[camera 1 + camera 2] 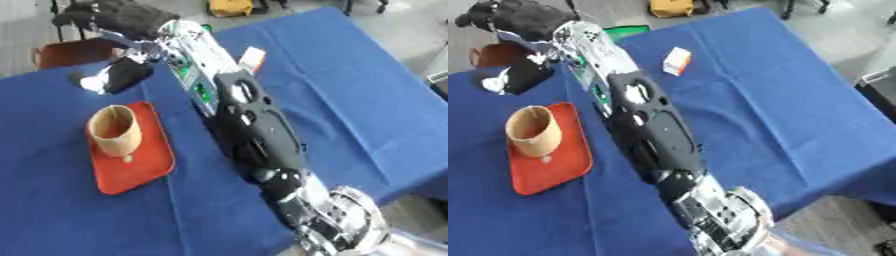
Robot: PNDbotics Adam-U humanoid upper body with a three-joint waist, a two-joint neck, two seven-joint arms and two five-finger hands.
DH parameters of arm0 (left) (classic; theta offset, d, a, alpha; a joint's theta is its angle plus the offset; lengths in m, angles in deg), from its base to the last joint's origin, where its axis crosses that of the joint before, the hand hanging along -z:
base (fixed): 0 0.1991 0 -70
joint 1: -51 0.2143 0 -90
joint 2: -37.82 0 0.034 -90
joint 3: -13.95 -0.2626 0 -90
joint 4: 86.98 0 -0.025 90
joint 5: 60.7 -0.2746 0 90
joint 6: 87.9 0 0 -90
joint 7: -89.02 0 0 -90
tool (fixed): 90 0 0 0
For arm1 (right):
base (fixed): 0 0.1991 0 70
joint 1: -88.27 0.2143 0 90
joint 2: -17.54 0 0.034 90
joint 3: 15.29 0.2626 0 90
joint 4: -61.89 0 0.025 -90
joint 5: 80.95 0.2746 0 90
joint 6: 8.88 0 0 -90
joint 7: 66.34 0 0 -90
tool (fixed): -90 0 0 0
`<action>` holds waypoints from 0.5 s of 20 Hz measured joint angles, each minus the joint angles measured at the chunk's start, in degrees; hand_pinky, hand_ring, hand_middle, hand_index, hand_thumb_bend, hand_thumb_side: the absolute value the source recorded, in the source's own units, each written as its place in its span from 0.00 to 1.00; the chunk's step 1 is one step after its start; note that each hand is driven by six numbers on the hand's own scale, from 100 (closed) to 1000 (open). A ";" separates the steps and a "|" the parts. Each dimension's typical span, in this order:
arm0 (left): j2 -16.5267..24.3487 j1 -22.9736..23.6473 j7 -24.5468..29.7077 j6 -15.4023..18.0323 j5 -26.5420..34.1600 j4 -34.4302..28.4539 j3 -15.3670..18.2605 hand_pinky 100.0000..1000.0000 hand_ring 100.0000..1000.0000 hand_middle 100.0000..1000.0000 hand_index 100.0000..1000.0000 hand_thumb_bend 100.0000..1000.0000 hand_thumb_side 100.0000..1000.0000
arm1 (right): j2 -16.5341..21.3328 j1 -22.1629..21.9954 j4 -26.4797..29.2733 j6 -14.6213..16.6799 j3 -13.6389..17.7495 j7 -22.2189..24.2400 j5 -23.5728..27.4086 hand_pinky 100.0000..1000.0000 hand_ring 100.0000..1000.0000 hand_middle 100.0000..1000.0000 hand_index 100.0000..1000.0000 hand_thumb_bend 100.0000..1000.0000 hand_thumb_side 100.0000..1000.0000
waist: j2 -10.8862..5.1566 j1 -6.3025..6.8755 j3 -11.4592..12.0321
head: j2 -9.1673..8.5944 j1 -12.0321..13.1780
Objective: Pick up objects on the table and place them in the box.
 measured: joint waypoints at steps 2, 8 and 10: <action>0.00 0.03 -0.08 0.08 0.00 0.00 0.01 0.72 0.77 0.75 0.89 0.28 1.00 | 1.81 -0.37 1.20 -0.81 0.41 -1.12 1.34 0.89 0.81 0.87 0.97 0.19 0.54 | -0.07 -0.21 -0.09 | 0.00 0.11; 0.00 0.19 -0.28 0.17 -0.03 0.00 0.05 0.72 0.77 0.75 0.89 0.28 1.00 | 6.47 -1.54 3.20 -2.23 0.75 -3.85 4.76 0.81 0.76 0.84 0.95 0.11 0.47 | -0.09 -0.21 -0.42 | -0.01 0.62; 0.01 0.55 -0.47 0.23 -0.10 0.00 0.12 0.72 0.77 0.75 0.89 0.28 1.00 | 7.49 -2.52 3.68 -2.44 0.82 -4.41 5.35 0.81 0.75 0.84 0.95 0.09 0.47 | -0.09 -0.26 -1.07 | -0.10 1.22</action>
